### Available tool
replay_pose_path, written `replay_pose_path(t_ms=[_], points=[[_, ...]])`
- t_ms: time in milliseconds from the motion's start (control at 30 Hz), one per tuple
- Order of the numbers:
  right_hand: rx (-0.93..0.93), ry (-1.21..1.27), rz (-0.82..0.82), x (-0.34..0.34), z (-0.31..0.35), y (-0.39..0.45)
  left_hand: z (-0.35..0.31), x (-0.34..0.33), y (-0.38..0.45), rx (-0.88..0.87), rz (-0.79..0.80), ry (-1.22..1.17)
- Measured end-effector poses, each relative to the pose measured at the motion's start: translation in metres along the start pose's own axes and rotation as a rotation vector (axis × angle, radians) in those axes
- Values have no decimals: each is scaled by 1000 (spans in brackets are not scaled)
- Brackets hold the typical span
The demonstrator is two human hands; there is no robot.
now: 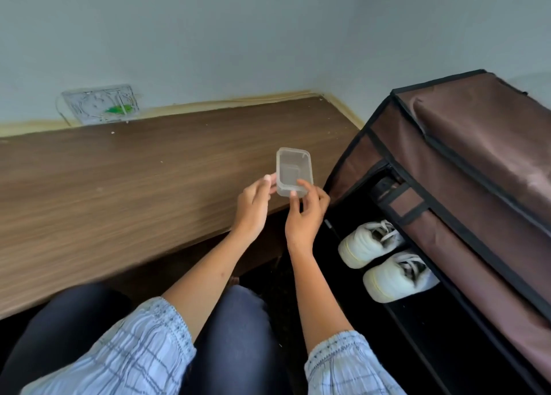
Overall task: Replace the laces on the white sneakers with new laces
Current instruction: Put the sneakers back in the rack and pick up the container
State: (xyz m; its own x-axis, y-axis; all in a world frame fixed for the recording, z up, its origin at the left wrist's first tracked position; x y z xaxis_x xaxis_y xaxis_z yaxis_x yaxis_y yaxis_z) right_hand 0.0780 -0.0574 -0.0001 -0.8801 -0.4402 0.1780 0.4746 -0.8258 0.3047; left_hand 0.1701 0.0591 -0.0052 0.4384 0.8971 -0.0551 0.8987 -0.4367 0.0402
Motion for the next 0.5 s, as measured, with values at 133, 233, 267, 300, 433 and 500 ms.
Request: replay_pose_path(t_ms=[133,233,267,300,433,500], points=[[86,-85,-131,45,15,-31,-17,-14,-25,-31,-3,37],[106,-115,-226,80,21,-50,-20,-35,-43,-23,61,120],[101,-120,-258,91,20,-55,-20,-44,-49,-22,96,161],[89,-126,-292,103,18,-60,-19,-54,-56,-15,135,195],[1,-133,-462,154,-4,-87,-8,-101,-91,27,354,285],[-41,-157,-534,175,-12,-101,3,-121,-107,38,453,300]])
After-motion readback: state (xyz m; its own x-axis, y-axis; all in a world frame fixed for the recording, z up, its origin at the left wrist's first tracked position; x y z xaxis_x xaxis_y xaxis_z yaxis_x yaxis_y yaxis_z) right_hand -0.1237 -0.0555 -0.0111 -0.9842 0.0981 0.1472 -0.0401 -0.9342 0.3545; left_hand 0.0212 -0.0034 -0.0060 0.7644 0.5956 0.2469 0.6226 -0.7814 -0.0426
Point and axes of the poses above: each hand's wrist, its own y-axis towards the middle knuckle, its own x-axis out of the back of the hand, z = x × y, the point moved 10 cm from there along y, towards the middle knuckle, and after that the axes turned 3 degrees about -z, right-handed, at the moved point
